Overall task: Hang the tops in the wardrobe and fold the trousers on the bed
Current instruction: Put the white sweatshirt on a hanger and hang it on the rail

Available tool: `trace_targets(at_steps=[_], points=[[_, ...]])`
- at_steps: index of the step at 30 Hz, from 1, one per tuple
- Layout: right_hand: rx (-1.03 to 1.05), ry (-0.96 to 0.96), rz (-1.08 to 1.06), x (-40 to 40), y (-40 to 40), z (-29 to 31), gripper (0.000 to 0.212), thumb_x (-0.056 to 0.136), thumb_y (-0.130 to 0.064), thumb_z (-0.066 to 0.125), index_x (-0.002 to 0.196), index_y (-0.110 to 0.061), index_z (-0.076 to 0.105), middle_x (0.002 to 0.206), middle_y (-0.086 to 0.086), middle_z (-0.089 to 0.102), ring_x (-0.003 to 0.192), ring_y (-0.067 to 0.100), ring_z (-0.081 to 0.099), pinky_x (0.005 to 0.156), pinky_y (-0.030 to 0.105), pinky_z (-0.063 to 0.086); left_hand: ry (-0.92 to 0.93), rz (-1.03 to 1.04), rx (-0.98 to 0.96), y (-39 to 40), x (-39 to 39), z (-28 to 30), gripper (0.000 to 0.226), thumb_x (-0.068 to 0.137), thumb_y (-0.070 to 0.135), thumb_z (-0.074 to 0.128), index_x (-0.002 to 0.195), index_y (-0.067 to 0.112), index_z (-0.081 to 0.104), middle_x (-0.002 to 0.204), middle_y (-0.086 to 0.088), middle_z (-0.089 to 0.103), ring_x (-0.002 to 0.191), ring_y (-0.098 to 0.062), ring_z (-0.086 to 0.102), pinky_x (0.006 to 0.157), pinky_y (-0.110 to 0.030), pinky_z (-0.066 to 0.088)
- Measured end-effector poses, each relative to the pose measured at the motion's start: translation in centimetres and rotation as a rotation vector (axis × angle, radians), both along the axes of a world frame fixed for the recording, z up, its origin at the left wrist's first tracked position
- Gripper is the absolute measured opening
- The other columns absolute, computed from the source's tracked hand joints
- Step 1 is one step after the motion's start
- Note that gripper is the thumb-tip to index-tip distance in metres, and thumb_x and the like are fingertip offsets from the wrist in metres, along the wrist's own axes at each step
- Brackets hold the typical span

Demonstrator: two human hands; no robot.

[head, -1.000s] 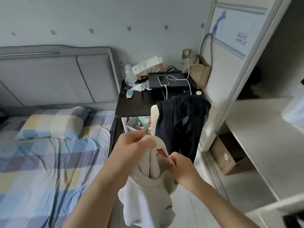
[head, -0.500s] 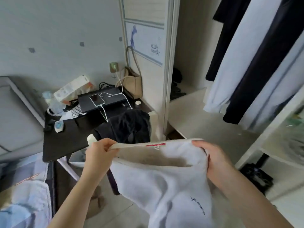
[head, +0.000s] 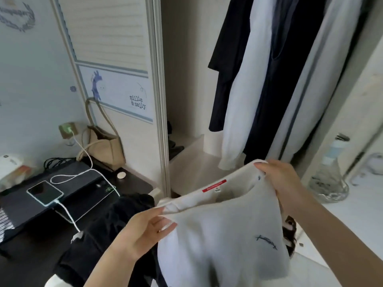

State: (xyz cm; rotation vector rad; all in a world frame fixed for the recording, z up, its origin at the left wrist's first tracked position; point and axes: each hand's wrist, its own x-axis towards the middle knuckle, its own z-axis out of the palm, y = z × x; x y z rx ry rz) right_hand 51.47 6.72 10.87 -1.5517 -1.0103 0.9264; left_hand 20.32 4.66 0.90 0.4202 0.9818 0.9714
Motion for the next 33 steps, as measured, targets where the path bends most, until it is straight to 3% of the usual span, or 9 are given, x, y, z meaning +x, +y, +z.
trace_targets(at_steps=[6, 10, 16, 20, 22, 25, 28, 30, 33], points=[[0.085, -0.192, -0.286, 1.8, 2.4, 0.1, 0.034, 0.094, -0.034, 0.053, 0.070, -0.013, 0.041, 0.068, 0.007, 0.040, 0.061, 0.022, 0.042, 0.057, 0.029, 0.032, -0.047, -0.367, -0.088, 5.9, 1.4, 6.0, 0.025, 0.069, 0.012, 0.064, 0.088, -0.001, 0.075, 0.098, -0.016, 0.067, 0.095, -0.034, 0.060, 0.082, -0.045, 0.046], [0.082, -0.267, -0.332, 2.2, 2.8, 0.0, 0.030, 0.096, -0.038, 0.048, 0.080, -0.013, 0.049, 0.072, 0.004, 0.048, 0.061, 0.017, 0.047, 0.053, 0.029, 0.034, 0.099, -0.506, -0.002, 9.7, 2.3, 10.2, 0.026, 0.080, 0.024, 0.066, 0.096, 0.006, 0.075, 0.102, -0.014, 0.066, 0.086, -0.030, 0.063, 0.076, -0.038, 0.048], [0.134, -0.266, -0.324, 2.8, 5.9, 1.0, 0.032, 0.099, -0.033, 0.046, 0.087, -0.004, 0.051, 0.071, 0.007, 0.051, 0.060, 0.018, 0.047, 0.052, 0.029, 0.036, 0.405, -0.422, 0.173, 16.8, 1.8, 17.0, 0.029, 0.081, 0.026, 0.072, 0.103, 0.008, 0.068, 0.083, -0.013, 0.071, 0.082, -0.030, 0.064, 0.075, -0.045, 0.054], [0.234, -0.326, -0.262, 2.2, 9.4, 3.0, 0.020, 0.100, -0.027, 0.043, 0.084, -0.018, 0.051, 0.077, 0.004, 0.055, 0.067, 0.015, 0.052, 0.054, 0.025, 0.039, 0.599, -0.349, 0.281, 20.3, 1.5, 21.6, 0.014, 0.094, 0.024, 0.064, 0.095, 0.009, 0.066, 0.079, -0.010, 0.067, 0.081, -0.027, 0.059, 0.072, -0.041, 0.052], [0.279, -0.377, -0.185, 1.4, 11.2, 4.0, 0.017, 0.100, -0.022, 0.042, 0.087, -0.020, 0.052, 0.081, 0.002, 0.057, 0.069, 0.011, 0.053, 0.054, 0.017, 0.041, 0.517, -0.262, 0.308, 22.0, 1.6, 23.9, 0.014, 0.096, 0.022, 0.060, 0.092, 0.008, 0.063, 0.078, -0.011, 0.064, 0.078, -0.027, 0.057, 0.067, -0.040, 0.053], [0.330, -0.425, -0.067, 0.1, 14.0, 5.5, 0.022, 0.097, -0.011, 0.044, 0.079, -0.019, 0.054, 0.072, -0.002, 0.055, 0.057, 0.001, 0.049, 0.048, 0.010, 0.038, 0.210, -0.091, 0.333, 24.7, 1.6, 27.0, 0.017, 0.100, 0.016, 0.051, 0.087, 0.007, 0.058, 0.075, -0.009, 0.060, 0.076, -0.025, 0.056, 0.061, -0.042, 0.056], [0.324, -0.461, 0.005, -0.6, 16.5, 6.7, 0.026, 0.097, -0.011, 0.043, 0.077, -0.022, 0.056, 0.069, -0.005, 0.056, 0.053, -0.001, 0.049, 0.045, 0.010, 0.035, 0.023, 0.017, 0.324, 27.1, 1.0, 29.4, 0.023, 0.102, 0.015, 0.044, 0.083, 0.008, 0.054, 0.077, -0.003, 0.054, 0.073, -0.016, 0.051, 0.056, -0.030, 0.055], [0.267, -0.592, 0.054, -0.6, 17.9, 7.6, 0.029, 0.098, -0.015, 0.041, 0.076, -0.030, 0.053, 0.073, -0.007, 0.056, 0.060, 0.001, 0.051, 0.049, 0.014, 0.037, -0.016, 0.009, 0.305, 28.1, 0.4, 30.6, 0.023, 0.100, 0.012, 0.039, 0.081, 0.008, 0.052, 0.074, -0.002, 0.051, 0.070, -0.013, 0.047, 0.059, -0.027, 0.051], [0.001, -0.934, 0.305, -1.0, 20.2, 9.7, 0.030, 0.096, -0.016, 0.038, 0.068, -0.027, 0.041, 0.077, -0.005, 0.051, 0.067, 0.012, 0.049, 0.056, 0.024, 0.036, 0.073, -0.074, 0.366, 29.2, 0.3, 31.7, 0.019, 0.096, 0.017, 0.044, 0.087, 0.003, 0.055, 0.080, -0.012, 0.063, 0.078, -0.025, 0.060, 0.071, -0.041, 0.050]])
